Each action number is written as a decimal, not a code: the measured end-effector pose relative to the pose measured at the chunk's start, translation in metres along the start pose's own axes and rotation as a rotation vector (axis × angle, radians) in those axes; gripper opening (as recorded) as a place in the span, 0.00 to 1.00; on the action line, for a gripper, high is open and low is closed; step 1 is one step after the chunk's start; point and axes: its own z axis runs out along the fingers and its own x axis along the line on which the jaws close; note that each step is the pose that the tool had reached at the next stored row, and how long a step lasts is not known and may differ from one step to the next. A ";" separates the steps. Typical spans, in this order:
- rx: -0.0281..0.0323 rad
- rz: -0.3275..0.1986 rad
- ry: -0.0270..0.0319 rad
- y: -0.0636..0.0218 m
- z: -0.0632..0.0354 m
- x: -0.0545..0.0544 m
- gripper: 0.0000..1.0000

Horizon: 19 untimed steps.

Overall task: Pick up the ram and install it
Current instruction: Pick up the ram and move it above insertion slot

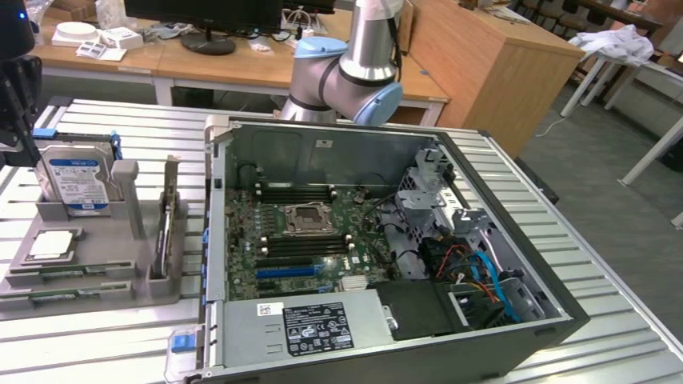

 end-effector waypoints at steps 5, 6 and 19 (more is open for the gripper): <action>0.0000 0.000 0.0000 0.0000 0.0000 0.000 0.11; 0.0000 0.000 0.0000 0.0000 0.0000 0.000 0.16; 0.0014 0.000 -0.0001 -0.0002 0.0030 0.000 0.36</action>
